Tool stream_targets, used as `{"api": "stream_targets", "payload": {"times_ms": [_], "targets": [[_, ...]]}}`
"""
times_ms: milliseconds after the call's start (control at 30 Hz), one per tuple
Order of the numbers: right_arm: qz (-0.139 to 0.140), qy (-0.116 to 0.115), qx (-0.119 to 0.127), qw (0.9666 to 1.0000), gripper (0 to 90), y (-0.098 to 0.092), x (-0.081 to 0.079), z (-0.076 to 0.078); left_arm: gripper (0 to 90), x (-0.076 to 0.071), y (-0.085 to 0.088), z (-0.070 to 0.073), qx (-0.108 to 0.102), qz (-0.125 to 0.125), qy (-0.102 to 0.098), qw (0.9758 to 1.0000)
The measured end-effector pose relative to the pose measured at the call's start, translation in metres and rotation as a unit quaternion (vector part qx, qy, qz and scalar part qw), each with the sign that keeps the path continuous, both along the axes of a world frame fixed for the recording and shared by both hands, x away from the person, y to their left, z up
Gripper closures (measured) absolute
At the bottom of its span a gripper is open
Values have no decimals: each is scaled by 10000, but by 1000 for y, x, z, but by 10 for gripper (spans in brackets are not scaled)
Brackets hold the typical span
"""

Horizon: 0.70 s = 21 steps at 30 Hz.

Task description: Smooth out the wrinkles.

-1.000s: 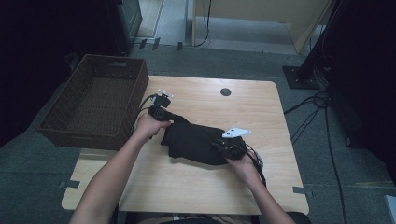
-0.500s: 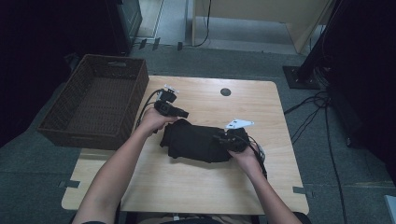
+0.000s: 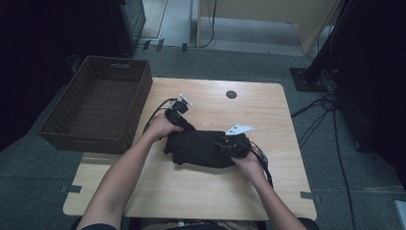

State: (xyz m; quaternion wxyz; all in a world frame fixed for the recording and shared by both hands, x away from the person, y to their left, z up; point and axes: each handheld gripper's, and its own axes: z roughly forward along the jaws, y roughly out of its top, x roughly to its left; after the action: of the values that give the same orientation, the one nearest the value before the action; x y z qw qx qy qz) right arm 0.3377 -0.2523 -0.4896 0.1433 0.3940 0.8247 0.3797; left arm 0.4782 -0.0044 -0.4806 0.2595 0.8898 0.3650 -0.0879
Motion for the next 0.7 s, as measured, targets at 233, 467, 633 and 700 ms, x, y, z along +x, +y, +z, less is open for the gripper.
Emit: {"api": "stream_targets", "payload": {"times_ms": [233, 467, 633, 700], "targets": [[-1, -214, -172, 9996, 690, 0, -4, -6, 900, -1, 23, -4, -85, 347, 212, 9991], [-22, -277, -212, 9994, 726, -3, -9, -8, 899, -16, 40, -2, -407, 564, 129, 9975], [-26, -314, -183, 9993, 727, -5, -11, -9, 891, -27, 46, -4, -353, 486, 40, 9982], [-45, -328, -219, 9992, 727, -5, -11, -9, 886, -31, 48, -6, -317, 493, 6, 9983]]}}
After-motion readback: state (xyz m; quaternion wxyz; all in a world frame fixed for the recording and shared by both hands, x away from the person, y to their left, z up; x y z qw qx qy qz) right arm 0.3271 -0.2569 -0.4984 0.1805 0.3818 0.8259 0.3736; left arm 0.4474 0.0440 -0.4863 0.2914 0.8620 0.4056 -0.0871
